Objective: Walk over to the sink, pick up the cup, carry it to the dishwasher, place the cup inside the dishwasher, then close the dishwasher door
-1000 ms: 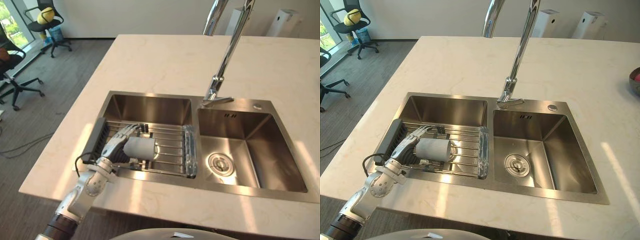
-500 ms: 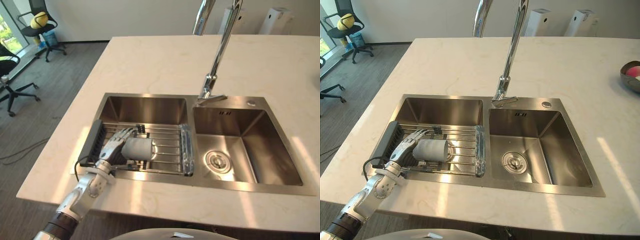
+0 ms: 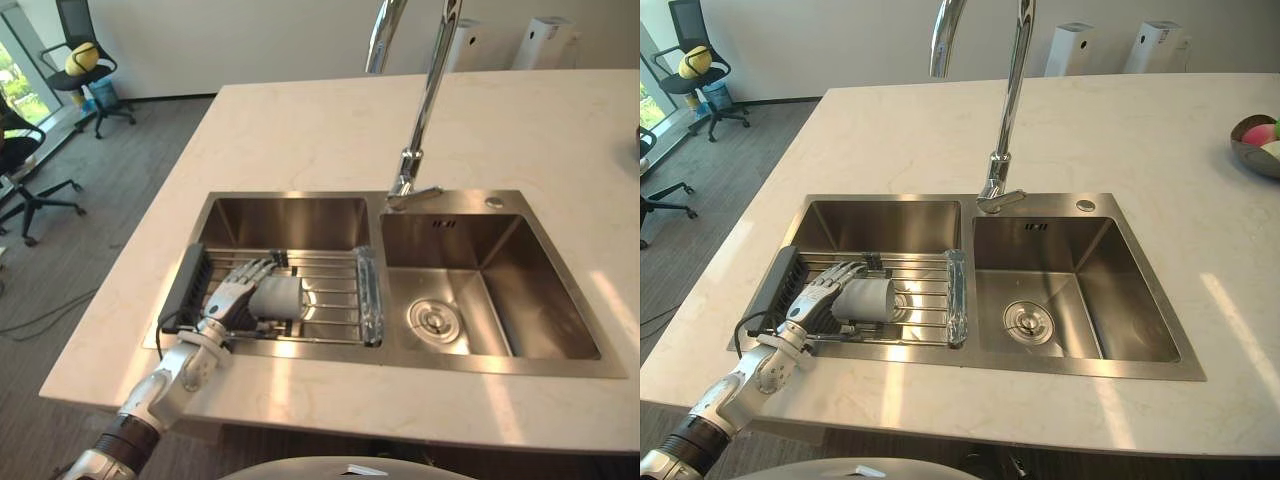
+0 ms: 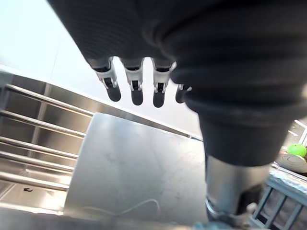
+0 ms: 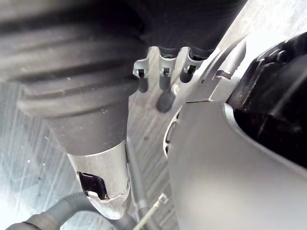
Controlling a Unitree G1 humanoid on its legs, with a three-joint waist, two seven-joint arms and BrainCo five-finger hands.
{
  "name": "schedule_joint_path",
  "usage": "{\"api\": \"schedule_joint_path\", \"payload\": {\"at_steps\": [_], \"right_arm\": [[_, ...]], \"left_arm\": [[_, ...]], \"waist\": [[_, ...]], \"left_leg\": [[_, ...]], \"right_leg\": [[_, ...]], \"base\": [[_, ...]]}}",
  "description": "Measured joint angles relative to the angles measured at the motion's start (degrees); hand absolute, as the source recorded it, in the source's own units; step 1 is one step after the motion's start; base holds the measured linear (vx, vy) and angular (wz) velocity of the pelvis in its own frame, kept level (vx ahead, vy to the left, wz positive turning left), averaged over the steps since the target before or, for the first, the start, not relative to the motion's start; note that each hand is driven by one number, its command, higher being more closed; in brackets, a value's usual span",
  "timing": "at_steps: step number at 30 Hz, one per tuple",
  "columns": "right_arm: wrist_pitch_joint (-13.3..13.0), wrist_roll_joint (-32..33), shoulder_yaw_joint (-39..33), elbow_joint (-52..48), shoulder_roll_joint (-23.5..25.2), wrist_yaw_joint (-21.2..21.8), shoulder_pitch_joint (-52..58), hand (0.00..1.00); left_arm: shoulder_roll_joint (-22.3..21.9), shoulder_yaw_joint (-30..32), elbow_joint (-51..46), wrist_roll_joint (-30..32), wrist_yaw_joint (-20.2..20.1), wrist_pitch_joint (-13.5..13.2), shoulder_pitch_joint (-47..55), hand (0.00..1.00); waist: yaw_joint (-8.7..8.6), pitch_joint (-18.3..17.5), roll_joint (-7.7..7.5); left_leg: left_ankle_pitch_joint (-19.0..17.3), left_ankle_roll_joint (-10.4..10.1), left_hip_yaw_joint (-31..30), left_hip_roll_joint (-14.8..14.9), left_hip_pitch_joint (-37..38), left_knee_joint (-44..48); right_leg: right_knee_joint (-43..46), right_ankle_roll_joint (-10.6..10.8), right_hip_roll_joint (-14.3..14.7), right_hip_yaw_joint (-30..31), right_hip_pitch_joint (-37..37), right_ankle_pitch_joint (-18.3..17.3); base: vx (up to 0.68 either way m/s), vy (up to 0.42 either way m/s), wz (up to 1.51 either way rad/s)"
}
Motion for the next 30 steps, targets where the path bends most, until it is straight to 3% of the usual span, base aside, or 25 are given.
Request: {"api": "schedule_joint_path", "payload": {"at_steps": [14,30], "right_arm": [[0.19,0.57,2.20,0.16,-0.19,-0.07,0.93,0.00],[0.48,0.58,2.73,0.17,-0.28,-0.40,2.58,0.00]], "left_arm": [[1.42,-3.25,2.06,-2.55,-11.35,5.43,-4.25,0.00],[1.96,-3.83,6.70,-4.70,-14.85,6.20,-7.52,0.00]], "waist": [[-0.05,-0.02,-0.07],[-0.02,-0.12,-0.24]], "left_leg": [[0.03,0.02,1.36,-0.23,0.12,0.01],[0.05,0.13,2.88,-0.64,-0.06,0.01]], "right_leg": [[0.01,0.01,0.00,1.72,-0.50,0.50],[0.02,-0.15,-0.05,3.67,-1.81,1.19]], "base": [[-0.03,-0.001,-0.05],[-0.02,-0.003,-0.06]]}}
